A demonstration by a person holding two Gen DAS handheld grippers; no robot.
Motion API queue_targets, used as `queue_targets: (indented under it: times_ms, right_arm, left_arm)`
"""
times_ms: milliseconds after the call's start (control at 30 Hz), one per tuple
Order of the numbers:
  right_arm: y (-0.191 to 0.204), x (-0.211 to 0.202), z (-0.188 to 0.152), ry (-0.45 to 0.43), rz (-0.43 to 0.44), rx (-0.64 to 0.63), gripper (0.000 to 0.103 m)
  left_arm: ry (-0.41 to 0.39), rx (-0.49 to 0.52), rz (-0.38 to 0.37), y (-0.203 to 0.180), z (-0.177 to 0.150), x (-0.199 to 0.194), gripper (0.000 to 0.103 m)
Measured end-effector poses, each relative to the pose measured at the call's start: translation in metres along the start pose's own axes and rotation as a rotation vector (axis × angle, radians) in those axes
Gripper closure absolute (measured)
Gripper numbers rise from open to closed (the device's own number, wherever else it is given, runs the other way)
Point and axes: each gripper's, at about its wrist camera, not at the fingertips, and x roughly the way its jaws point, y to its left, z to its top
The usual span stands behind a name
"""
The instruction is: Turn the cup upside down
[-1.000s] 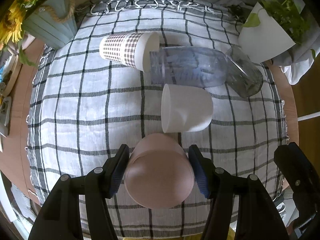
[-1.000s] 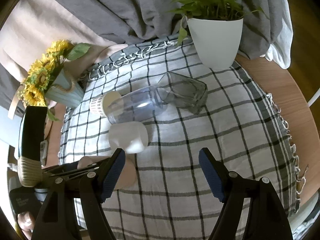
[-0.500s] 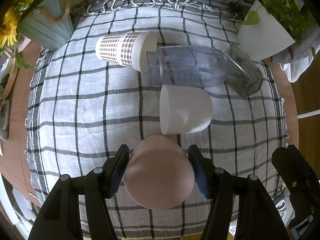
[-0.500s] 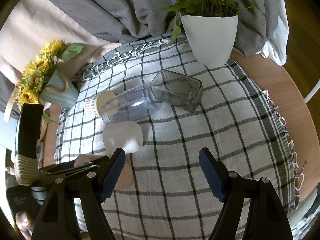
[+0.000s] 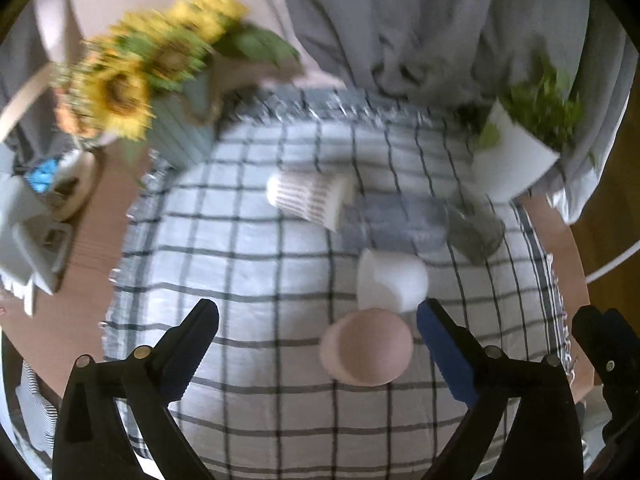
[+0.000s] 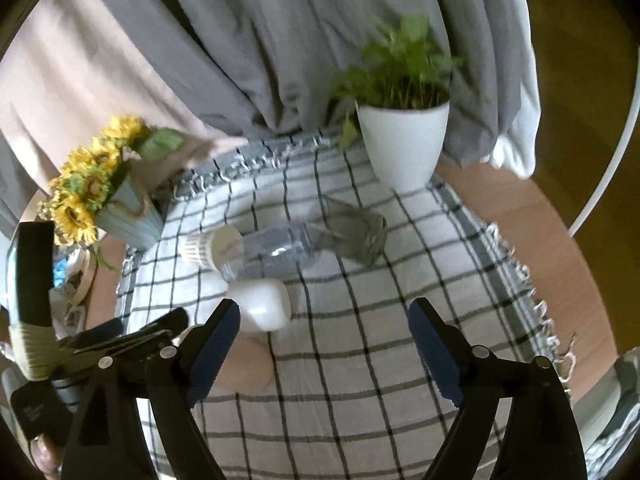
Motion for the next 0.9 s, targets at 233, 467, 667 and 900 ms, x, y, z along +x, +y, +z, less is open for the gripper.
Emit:
queue_targets:
  times_ms: [233,467,667,900]
  right_arm:
    - [0.035,-0.033,-0.004,-0.084,0.022,-0.082,0.014]
    - [0.063,-0.057,-0.012,-0.143,0.047,-0.125,0.014]
    - [0.077,-0.065,-0.020,-0.150,0.061,-0.135,0.014]
    - [0.088,-0.067,-0.025,-0.159,0.053,-0.129,0.014]
  left_arm:
    - [-0.097,-0.039,0.026,0.034,-0.013,-0.038,0.001]
    - [-0.185,-0.052,0.062,0.057,-0.024,-0.071,0.001]
    - [-0.222,-0.047,0.061,0.071,-0.032,-0.087,0.001]
    - [-0.252,-0.035,0.067,0.082,-0.032,-0.094,0.001]
